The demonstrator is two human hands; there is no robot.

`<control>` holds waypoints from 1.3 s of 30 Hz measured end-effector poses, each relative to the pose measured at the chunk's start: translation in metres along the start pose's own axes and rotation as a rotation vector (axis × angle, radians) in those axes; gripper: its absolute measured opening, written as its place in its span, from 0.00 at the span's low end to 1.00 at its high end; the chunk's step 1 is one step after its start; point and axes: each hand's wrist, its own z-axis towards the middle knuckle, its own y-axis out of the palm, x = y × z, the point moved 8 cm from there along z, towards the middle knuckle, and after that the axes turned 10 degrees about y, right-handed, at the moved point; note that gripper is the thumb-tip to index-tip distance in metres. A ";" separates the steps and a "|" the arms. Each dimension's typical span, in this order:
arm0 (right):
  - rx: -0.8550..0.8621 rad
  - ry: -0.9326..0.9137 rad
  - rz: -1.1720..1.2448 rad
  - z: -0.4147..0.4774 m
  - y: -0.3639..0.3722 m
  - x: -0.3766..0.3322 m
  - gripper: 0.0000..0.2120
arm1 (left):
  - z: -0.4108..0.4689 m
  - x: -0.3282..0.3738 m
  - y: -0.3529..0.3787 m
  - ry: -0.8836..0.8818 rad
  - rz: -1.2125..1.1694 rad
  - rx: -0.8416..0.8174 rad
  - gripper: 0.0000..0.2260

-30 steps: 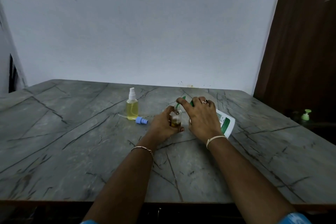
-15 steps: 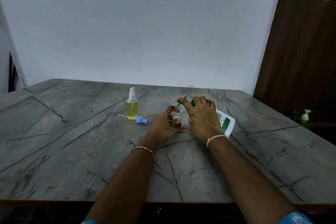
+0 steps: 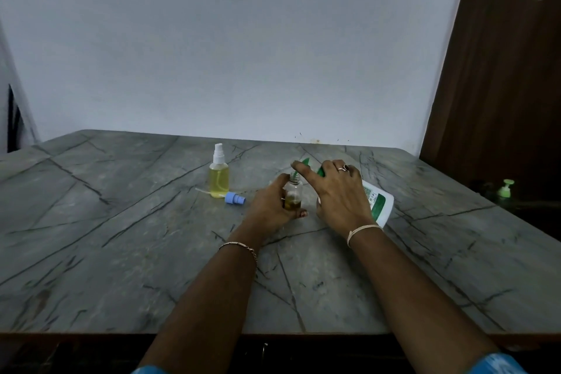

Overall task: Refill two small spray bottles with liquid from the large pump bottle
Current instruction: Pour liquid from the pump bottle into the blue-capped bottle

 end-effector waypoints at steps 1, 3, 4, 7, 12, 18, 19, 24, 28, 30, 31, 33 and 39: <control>-0.013 0.002 -0.003 0.000 0.001 0.000 0.37 | 0.000 0.001 0.000 0.001 -0.002 -0.003 0.33; -0.018 0.010 -0.005 0.002 0.003 0.000 0.37 | -0.001 0.002 0.000 0.000 -0.002 -0.007 0.33; -0.011 0.016 -0.005 0.002 0.002 0.000 0.37 | -0.001 0.002 0.000 0.001 0.004 -0.007 0.33; -0.002 0.025 0.011 0.004 0.001 -0.002 0.35 | 0.001 -0.001 0.001 -0.008 0.027 -0.003 0.35; -0.007 0.025 0.023 0.004 0.000 -0.003 0.35 | 0.001 -0.001 0.001 0.000 0.028 0.000 0.35; 0.008 0.005 -0.011 0.000 0.002 0.001 0.38 | 0.001 -0.002 0.001 -0.004 -0.024 0.001 0.33; 0.006 0.003 -0.012 0.000 0.002 0.001 0.38 | 0.001 -0.002 0.001 -0.001 -0.028 0.000 0.32; -0.015 0.019 0.013 0.002 0.001 0.001 0.37 | 0.003 -0.006 0.003 0.013 -0.014 0.020 0.27; -0.037 0.033 0.042 0.004 -0.002 -0.002 0.35 | 0.004 -0.009 0.003 0.013 -0.014 0.022 0.26; -0.031 0.038 0.059 0.006 -0.004 -0.004 0.35 | 0.004 -0.010 0.004 0.014 -0.019 0.024 0.26; -0.029 0.040 0.064 0.006 -0.004 -0.004 0.35 | 0.005 -0.010 0.004 0.016 -0.022 0.027 0.26; -0.032 0.036 0.062 0.005 -0.003 -0.004 0.35 | 0.005 -0.010 0.004 0.015 -0.027 0.027 0.26; 0.006 -0.006 -0.008 0.000 0.000 0.000 0.42 | 0.005 -0.011 0.004 0.017 -0.015 0.014 0.25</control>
